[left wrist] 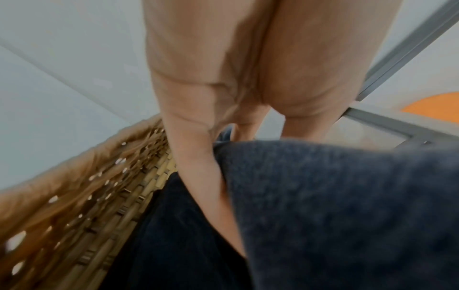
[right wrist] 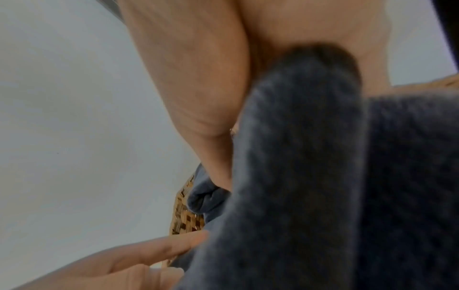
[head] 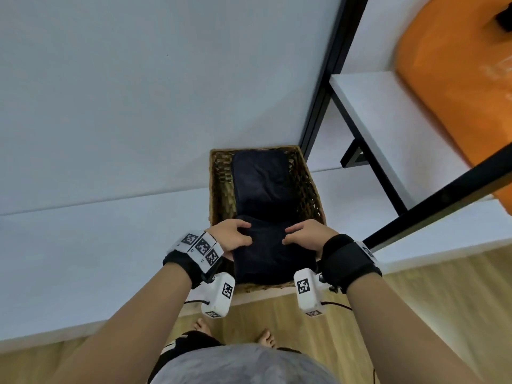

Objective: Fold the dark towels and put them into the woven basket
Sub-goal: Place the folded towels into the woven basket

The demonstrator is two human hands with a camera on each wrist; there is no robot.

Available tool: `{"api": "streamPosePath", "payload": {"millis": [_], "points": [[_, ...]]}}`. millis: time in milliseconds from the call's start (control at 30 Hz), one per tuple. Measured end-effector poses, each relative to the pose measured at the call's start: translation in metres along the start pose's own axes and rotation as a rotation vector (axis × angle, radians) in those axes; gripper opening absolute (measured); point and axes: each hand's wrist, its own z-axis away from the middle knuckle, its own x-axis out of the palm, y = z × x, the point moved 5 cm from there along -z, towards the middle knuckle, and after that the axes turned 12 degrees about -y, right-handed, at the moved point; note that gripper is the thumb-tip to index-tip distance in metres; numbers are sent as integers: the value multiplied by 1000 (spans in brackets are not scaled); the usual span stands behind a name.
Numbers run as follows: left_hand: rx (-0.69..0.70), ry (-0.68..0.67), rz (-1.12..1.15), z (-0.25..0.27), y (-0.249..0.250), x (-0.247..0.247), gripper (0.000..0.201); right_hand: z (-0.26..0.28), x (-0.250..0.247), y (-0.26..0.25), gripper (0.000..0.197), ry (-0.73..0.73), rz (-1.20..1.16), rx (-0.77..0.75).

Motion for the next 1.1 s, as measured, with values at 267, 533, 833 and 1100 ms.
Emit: {"api": "streamPosePath", "payload": {"millis": [267,533,833,1100], "points": [[1,130,-547,-7,4,-9,91,-25,5,-3,86,-20,44,-4],[33,380,-675,-8,23,-22,46,-24,-12,-7,66,227,270,37],[-26,97,-725,-34,22,-3,107,-37,15,-4,109,-95,236,106],[-62,30,-477,-38,24,-12,99,-40,5,-10,101,-187,102,85]]}}
